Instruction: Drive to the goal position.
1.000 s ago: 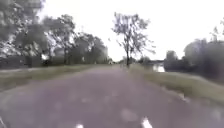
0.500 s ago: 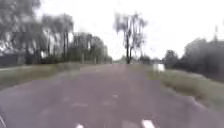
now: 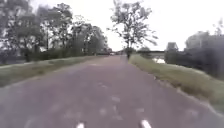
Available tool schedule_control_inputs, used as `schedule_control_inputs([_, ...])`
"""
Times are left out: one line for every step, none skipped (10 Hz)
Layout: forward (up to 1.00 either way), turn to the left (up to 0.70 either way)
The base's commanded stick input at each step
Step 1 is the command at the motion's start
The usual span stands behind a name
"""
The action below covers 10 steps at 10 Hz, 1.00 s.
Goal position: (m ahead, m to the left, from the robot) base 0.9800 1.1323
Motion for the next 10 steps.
schedule_control_inputs([0.70,0.00])
schedule_control_inputs([0.70,0.00])
schedule_control_inputs([0.70,0.00])
schedule_control_inputs([0.70,0.00])
schedule_control_inputs([0.70,0.00])
schedule_control_inputs([0.70,0.00])
schedule_control_inputs([0.70,0.00])
schedule_control_inputs([0.70,0.00])
schedule_control_inputs([0.70,0.00])
schedule_control_inputs([0.70,0.00])
